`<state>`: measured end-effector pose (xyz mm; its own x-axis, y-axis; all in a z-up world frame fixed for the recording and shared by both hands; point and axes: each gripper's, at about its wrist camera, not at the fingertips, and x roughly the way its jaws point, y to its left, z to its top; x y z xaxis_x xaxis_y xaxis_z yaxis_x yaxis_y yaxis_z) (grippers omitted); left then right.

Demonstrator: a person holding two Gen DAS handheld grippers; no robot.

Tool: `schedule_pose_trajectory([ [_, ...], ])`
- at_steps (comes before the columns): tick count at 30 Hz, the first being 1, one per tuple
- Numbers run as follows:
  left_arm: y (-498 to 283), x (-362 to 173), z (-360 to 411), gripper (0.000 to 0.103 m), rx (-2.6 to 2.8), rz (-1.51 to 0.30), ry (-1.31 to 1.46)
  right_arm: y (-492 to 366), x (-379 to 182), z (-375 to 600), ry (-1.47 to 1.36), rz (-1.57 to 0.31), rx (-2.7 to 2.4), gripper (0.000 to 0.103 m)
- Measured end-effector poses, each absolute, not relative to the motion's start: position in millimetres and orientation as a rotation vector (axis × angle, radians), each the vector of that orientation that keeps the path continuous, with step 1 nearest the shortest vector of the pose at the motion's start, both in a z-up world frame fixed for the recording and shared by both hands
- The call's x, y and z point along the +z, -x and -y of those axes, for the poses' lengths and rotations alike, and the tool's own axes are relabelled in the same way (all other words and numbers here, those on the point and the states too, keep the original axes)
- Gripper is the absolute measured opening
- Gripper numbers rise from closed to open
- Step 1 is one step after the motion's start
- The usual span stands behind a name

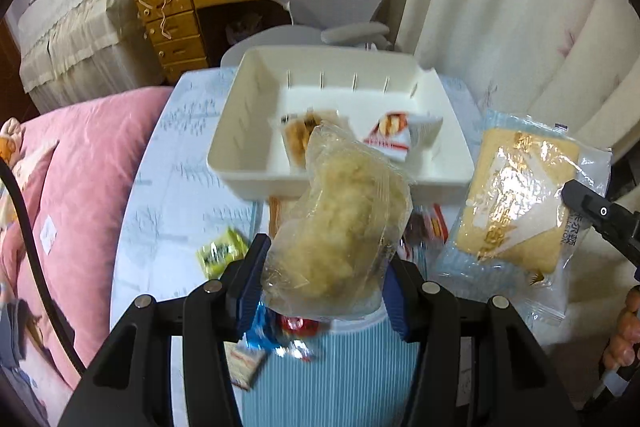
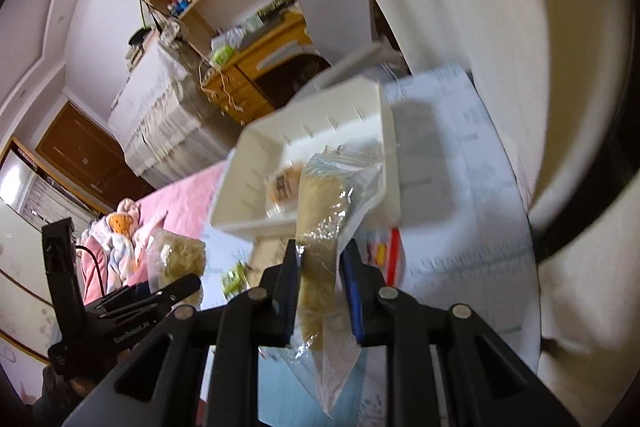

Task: Organize snacks
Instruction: 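Lower both held packs into the white tray and open both grippers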

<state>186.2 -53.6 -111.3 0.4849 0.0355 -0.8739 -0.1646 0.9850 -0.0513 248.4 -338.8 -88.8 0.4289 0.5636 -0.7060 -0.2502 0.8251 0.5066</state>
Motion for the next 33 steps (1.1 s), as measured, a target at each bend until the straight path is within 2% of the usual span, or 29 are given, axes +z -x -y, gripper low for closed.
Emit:
schedule_pose_trajectory([
  [10,-245.5,-95.9,15.7,0.051,0.098,-1.006,0.12,-292.6,-71.9,297.6,-0.352,-0.929,0.533,0.02],
  [19,-293.9,-113.2,-2.9,0.052,0.056,-1.02,0.163,-331.7,-81.0,266.0,-0.318,-0.907,0.534,0.02],
  [22,-306.2,-126.7,-2.8,0.07,0.065,-1.057,0.155,-342.1,-93.8,259.3,-0.297,-0.944,0.499,0.022],
  [23,-308.3,-130.0,-0.9,0.072,0.063,-1.064,0.141,-345.1,-98.3,257.5,-0.29,-0.967,0.48,0.025],
  [25,-308.9,-134.3,1.6,0.075,0.058,-1.073,0.128,-347.8,-105.8,256.5,-0.29,-1.001,0.453,0.053],
  [26,-309.8,-136.4,2.5,0.078,0.057,-1.083,0.132,-347.3,-107.0,257.6,-0.304,-1.001,0.455,0.057],
  [33,-303.1,-132.4,1.6,0.08,0.07,-1.088,0.147,-339.6,-104.2,267.1,-0.344,-1.004,0.442,0.058],
])
